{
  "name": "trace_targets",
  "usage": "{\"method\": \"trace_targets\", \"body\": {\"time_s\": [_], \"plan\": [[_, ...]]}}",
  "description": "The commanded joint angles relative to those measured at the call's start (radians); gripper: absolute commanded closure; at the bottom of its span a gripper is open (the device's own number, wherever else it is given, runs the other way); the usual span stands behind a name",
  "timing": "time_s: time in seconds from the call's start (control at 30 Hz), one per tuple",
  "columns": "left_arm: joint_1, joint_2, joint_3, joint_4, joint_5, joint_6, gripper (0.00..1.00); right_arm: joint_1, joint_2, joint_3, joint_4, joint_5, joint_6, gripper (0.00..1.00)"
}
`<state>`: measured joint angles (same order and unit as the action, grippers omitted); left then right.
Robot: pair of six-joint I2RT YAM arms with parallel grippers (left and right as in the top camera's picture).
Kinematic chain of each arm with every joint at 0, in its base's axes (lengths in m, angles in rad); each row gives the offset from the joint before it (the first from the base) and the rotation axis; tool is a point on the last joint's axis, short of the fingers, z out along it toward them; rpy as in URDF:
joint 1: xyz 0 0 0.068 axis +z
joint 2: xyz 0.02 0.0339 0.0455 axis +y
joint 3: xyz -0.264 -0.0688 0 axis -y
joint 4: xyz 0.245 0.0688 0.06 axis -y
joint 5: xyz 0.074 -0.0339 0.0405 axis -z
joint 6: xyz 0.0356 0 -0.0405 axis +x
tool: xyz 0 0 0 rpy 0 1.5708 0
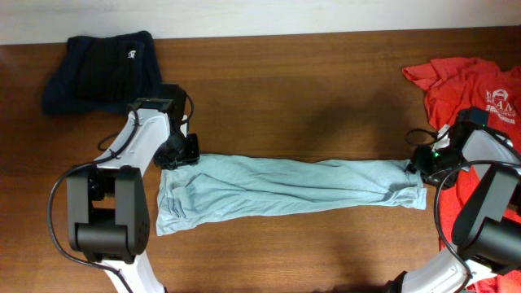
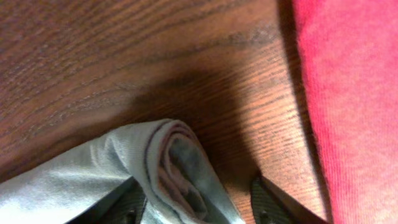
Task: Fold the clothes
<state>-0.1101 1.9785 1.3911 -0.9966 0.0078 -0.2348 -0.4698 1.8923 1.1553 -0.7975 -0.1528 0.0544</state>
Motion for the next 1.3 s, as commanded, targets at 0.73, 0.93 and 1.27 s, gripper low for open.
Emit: {"method": "trace_targets", "body": {"time_s": [0.73, 0.93, 1.27], "plan": [[0.001, -0.01, 0.17, 0.0, 0.117, 0.005, 0.58, 0.031, 0.016, -0.015, 0.066, -0.039, -0.02, 0.96], [0.001, -0.018, 0.396, -0.078, 0.172, 0.005, 0.57, 0.029, 0.016, 0.123, -0.042, -0.026, -0.02, 0.96], [0.041, -0.021, 0.602, -0.23, 0.127, 0.027, 0.55, 0.029, 0.016, 0.317, -0.196, 0.103, -0.05, 0.96]]}}
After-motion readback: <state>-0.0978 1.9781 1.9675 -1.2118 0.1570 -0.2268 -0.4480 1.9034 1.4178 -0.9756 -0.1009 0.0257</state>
